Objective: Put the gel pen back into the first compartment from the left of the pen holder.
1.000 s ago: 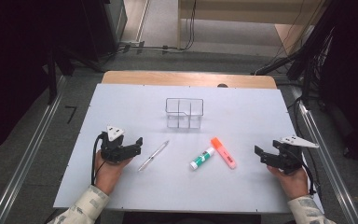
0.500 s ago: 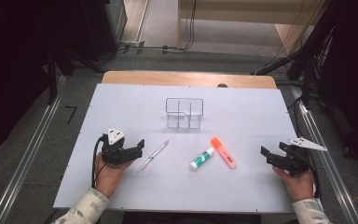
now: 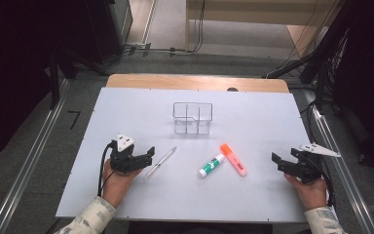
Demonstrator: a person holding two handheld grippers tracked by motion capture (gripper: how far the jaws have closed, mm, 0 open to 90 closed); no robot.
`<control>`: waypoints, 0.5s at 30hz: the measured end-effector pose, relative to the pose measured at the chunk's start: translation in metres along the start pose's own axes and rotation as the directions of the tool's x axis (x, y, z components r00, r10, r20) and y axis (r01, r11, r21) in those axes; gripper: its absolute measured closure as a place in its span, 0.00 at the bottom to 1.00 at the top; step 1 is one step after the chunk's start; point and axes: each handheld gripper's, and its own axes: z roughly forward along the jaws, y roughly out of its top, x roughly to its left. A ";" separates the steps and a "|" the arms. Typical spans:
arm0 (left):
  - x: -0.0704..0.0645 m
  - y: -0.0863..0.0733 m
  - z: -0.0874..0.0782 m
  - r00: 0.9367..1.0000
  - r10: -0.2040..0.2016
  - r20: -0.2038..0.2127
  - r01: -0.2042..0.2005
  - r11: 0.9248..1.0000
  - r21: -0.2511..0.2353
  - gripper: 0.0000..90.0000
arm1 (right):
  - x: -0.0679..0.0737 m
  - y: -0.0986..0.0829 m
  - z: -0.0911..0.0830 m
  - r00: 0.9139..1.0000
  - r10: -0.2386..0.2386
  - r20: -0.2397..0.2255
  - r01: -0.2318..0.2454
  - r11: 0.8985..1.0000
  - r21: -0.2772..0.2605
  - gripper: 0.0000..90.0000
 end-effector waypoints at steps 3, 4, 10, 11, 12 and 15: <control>-0.004 0.000 0.003 1.000 0.016 0.013 -0.016 1.000 0.000 0.21 | 0.000 0.000 0.000 1.000 0.000 -0.001 0.000 1.000 0.002 0.19; -0.004 0.000 0.003 1.000 0.016 0.013 -0.016 1.000 0.000 0.22 | 0.001 0.000 0.000 1.000 0.000 -0.002 0.000 1.000 0.003 0.19; -0.009 -0.001 0.010 0.999 0.026 0.035 -0.027 1.000 0.006 0.24 | 0.001 0.000 0.001 1.000 -0.002 -0.003 0.002 1.000 0.007 0.19; -0.010 -0.001 0.011 0.999 0.026 0.044 -0.027 1.000 0.007 0.24 | 0.001 0.000 0.001 1.000 -0.002 -0.003 0.002 1.000 0.007 0.19; -0.010 -0.001 0.012 0.998 0.029 0.050 -0.030 1.000 0.011 0.25 | 0.001 0.000 0.001 1.000 -0.002 -0.003 0.002 1.000 0.008 0.19; -0.011 -0.001 0.013 0.998 0.031 0.057 -0.032 0.999 0.015 0.26 | 0.001 0.000 0.002 1.000 -0.001 -0.003 0.001 1.000 0.012 0.19</control>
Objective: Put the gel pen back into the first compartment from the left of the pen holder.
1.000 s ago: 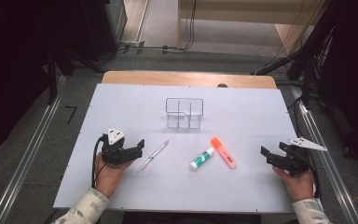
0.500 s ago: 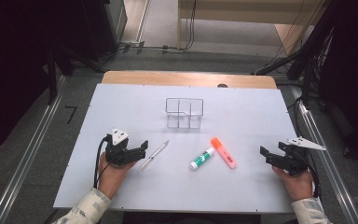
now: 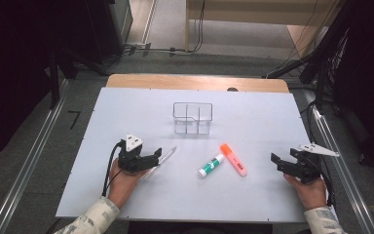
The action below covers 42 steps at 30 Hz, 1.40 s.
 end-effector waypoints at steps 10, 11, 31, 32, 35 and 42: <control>-0.005 -0.001 0.007 0.999 0.030 0.010 -0.030 1.000 0.005 0.27 | 0.002 0.000 0.002 1.000 -0.008 -0.004 0.008 1.000 0.008 0.19; -0.005 -0.001 0.007 0.999 0.030 0.010 -0.030 1.000 0.005 0.28 | 0.002 0.000 0.002 1.000 -0.008 -0.004 0.008 1.000 0.008 0.19; -0.012 0.001 0.017 0.996 0.048 0.070 -0.049 0.999 0.012 0.33 | 0.005 0.001 0.004 1.000 -0.013 -0.005 0.013 1.000 0.015 0.19; -0.014 0.001 0.019 0.996 0.048 0.076 -0.049 0.999 0.013 0.34 | 0.005 0.001 0.004 1.000 -0.013 -0.005 0.013 1.000 0.016 0.19; -0.016 0.001 0.021 0.995 0.057 0.080 -0.059 0.998 0.020 0.35 | 0.005 0.001 0.004 1.000 -0.013 -0.009 0.014 1.000 0.019 0.19; -0.020 0.001 0.027 0.993 0.079 0.091 -0.082 0.996 0.036 0.38 | 0.005 0.000 0.005 1.000 -0.012 -0.008 0.012 1.000 0.023 0.19</control>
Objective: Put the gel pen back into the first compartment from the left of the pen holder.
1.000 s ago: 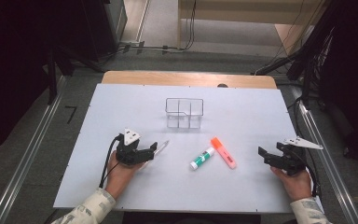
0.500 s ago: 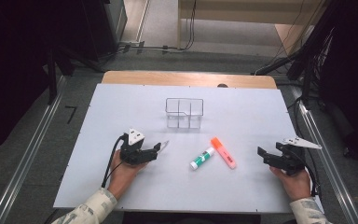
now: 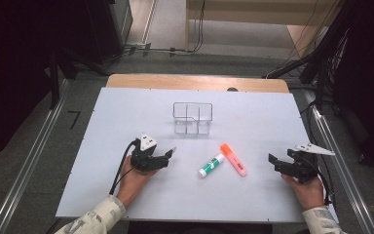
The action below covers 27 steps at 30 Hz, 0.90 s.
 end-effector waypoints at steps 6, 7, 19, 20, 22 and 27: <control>-0.001 0.000 0.004 1.000 0.010 0.012 -0.011 1.000 0.015 0.44 | 0.000 0.000 0.000 1.000 -0.003 -0.001 0.003 1.000 0.002 0.19; -0.002 0.000 0.004 1.000 0.010 0.018 -0.011 1.000 0.018 0.47 | 0.000 0.000 0.000 1.000 -0.003 -0.001 0.003 1.000 0.002 0.19; -0.005 0.001 0.009 0.999 0.028 0.037 -0.030 0.999 0.046 0.63 | 0.000 0.000 0.000 1.000 -0.003 -0.001 0.003 1.000 0.003 0.19; -0.005 0.001 0.009 0.999 0.028 0.038 -0.030 0.998 0.046 0.63 | 0.001 0.000 0.000 1.000 -0.003 -0.001 0.003 1.000 0.003 0.19; -0.006 0.001 0.010 0.999 0.029 0.039 -0.031 0.998 0.050 0.68 | 0.001 0.000 0.000 1.000 -0.003 -0.002 0.003 1.000 0.003 0.19; -0.008 0.000 0.012 0.998 0.050 0.032 -0.052 0.996 0.079 0.74 | 0.001 0.000 0.000 1.000 -0.003 -0.001 0.003 1.000 0.004 0.19</control>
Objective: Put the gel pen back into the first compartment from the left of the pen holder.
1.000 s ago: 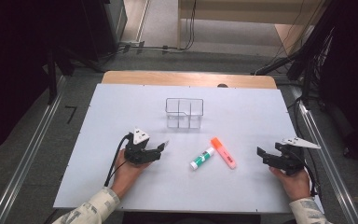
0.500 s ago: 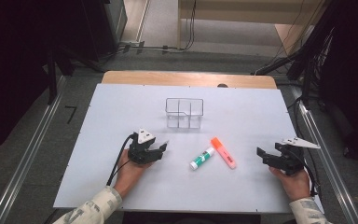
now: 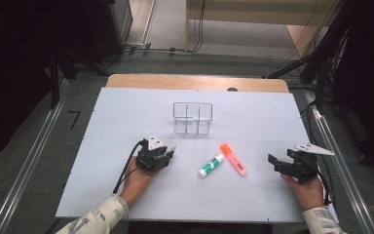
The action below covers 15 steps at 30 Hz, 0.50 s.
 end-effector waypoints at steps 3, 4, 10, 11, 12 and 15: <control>-0.001 0.000 0.000 1.000 0.008 -0.012 -0.008 1.000 0.003 0.77 | 0.000 0.000 0.000 1.000 0.000 0.000 0.000 1.000 0.000 0.19; 0.000 0.000 0.000 1.000 0.014 -0.018 -0.014 1.000 0.008 0.79 | 0.000 0.000 0.000 1.000 0.000 0.001 0.000 1.000 0.001 0.19; -0.001 0.001 0.000 0.999 0.025 -0.031 -0.024 1.000 0.018 0.82 | 0.000 0.000 0.000 1.000 0.000 0.001 0.000 1.000 0.002 0.19; -0.002 0.001 0.001 0.999 0.032 -0.033 -0.032 0.999 0.020 0.83 | 0.001 0.000 0.000 1.000 0.001 -0.001 -0.001 1.000 0.005 0.19; -0.002 0.001 0.001 0.999 0.033 -0.033 -0.032 0.999 0.021 0.84 | 0.001 0.000 0.001 1.000 0.001 -0.001 -0.001 1.000 0.006 0.19; -0.004 0.002 0.001 0.999 0.037 -0.028 -0.037 0.999 0.027 0.89 | 0.001 0.000 0.000 1.000 0.001 -0.001 -0.001 1.000 0.005 0.19</control>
